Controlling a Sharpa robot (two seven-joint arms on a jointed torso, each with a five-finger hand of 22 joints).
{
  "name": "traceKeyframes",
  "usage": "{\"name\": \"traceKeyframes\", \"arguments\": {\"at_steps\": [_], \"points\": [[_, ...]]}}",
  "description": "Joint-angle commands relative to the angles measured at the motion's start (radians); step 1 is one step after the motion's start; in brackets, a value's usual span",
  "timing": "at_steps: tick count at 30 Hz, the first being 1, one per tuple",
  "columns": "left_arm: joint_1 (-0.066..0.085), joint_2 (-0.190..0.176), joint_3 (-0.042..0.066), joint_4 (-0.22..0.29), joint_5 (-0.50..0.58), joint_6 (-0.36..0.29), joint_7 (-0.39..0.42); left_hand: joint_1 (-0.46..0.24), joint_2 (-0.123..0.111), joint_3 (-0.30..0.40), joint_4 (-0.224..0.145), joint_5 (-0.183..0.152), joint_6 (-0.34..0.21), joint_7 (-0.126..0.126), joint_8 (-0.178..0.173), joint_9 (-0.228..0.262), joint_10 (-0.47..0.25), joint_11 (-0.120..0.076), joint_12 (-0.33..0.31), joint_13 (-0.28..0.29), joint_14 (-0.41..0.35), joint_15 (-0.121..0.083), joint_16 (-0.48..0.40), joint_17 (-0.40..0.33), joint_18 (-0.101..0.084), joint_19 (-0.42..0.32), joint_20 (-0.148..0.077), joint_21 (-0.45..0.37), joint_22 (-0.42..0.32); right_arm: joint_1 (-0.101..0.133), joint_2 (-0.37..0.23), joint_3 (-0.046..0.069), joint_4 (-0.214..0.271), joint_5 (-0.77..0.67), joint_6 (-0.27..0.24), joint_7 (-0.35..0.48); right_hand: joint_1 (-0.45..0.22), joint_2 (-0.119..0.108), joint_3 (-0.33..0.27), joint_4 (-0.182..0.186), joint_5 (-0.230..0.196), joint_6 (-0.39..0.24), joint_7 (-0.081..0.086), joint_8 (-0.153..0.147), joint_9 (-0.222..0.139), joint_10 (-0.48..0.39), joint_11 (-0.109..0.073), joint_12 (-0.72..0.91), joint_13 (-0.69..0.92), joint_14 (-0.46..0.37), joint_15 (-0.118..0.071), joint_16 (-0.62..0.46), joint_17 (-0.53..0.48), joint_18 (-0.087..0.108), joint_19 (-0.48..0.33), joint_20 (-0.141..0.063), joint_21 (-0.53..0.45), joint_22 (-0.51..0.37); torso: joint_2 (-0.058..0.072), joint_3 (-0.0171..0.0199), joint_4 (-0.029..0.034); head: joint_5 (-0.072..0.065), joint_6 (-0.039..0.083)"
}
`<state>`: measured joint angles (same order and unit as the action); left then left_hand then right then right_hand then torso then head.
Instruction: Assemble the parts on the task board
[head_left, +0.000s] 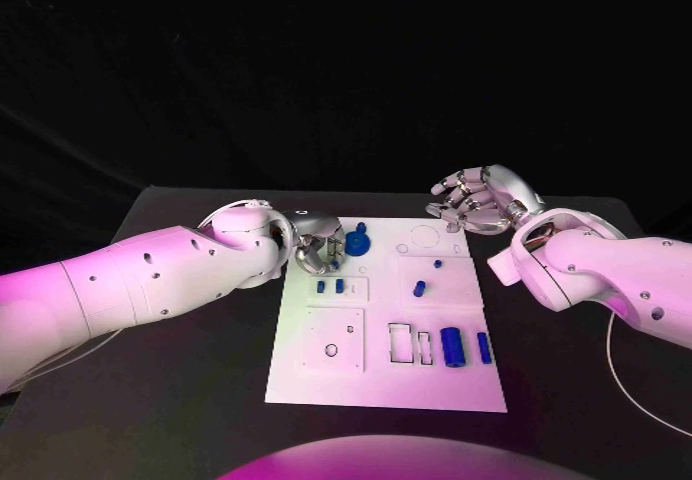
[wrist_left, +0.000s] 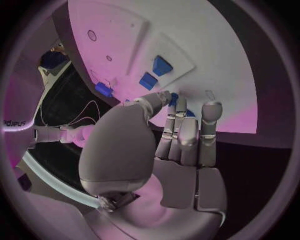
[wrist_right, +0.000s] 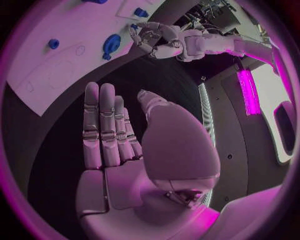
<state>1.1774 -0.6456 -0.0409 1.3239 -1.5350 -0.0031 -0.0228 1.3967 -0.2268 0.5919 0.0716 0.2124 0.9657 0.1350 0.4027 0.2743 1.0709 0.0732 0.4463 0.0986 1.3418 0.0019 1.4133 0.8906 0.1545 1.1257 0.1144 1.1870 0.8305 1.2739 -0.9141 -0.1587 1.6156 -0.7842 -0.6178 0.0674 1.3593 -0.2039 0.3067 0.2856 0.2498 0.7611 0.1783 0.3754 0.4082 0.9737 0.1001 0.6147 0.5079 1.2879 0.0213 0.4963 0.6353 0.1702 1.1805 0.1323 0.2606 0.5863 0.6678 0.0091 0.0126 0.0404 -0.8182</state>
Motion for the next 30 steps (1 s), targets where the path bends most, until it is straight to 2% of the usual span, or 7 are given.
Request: {"name": "traceKeyframes", "arguments": {"at_steps": [1,13,30], "points": [[-0.004,-0.002,-0.004,0.002,0.001,0.006,0.008,-0.011,-0.002,-0.005,-0.002,-0.001,-0.019,0.004,-0.012,-0.006,0.005,0.001,-0.006,0.002,0.008,0.003,0.002,0.001,-0.004,0.002,-0.002,-0.004,-0.002,0.0,0.0,0.0,0.0,-0.002,0.0,0.009,-0.006,-0.002,0.005,0.0,-0.004,0.0,0.005,0.006,0.001,-0.007,0.003,-0.003,-0.001,0.002,0.007,-0.007,0.001,0.011,0.007,0.001,-0.003,-0.001,0.0,-0.0002,0.0005,0.0,-0.001],[-0.005,-0.005,-0.003,0.003,0.003,-0.015,0.011,-0.029,-0.015,-0.005,0.002,-0.001,-0.055,0.013,-0.043,-0.011,-0.006,0.009,-0.031,0.003,0.011,0.009,0.005,0.003,-0.004,0.003,0.003,-0.007,-0.005,0.0,0.001,0.0,-0.001,-0.007,-0.007,0.004,-0.007,-0.002,0.005,0.0,-0.004,0.0,0.006,0.006,0.001,-0.007,0.004,-0.004,-0.002,0.002,0.008,-0.008,0.001,0.011,0.007,0.001,-0.004,-0.002,0.0,0.0004,-0.0004,0.002,-0.001],[-0.006,-0.008,-0.003,0.006,0.003,-0.032,0.009,-0.035,-0.02,-0.005,0.004,-0.001,-0.066,0.016,-0.053,-0.011,-0.015,0.013,-0.042,0.003,0.008,0.012,0.004,-0.002,-0.003,0.0,0.006,-0.011,-0.011,0.0,-0.001,0.0,-0.002,-0.008,-0.008,-0.001,-0.008,-0.003,0.005,0.0,-0.004,-0.001,0.006,0.006,0.001,-0.007,0.004,-0.003,-0.003,0.002,0.008,-0.01,0.002,0.011,0.007,0.001,-0.005,-0.003,-0.001,0.0003,-0.0003,0.002,0.001]]}}
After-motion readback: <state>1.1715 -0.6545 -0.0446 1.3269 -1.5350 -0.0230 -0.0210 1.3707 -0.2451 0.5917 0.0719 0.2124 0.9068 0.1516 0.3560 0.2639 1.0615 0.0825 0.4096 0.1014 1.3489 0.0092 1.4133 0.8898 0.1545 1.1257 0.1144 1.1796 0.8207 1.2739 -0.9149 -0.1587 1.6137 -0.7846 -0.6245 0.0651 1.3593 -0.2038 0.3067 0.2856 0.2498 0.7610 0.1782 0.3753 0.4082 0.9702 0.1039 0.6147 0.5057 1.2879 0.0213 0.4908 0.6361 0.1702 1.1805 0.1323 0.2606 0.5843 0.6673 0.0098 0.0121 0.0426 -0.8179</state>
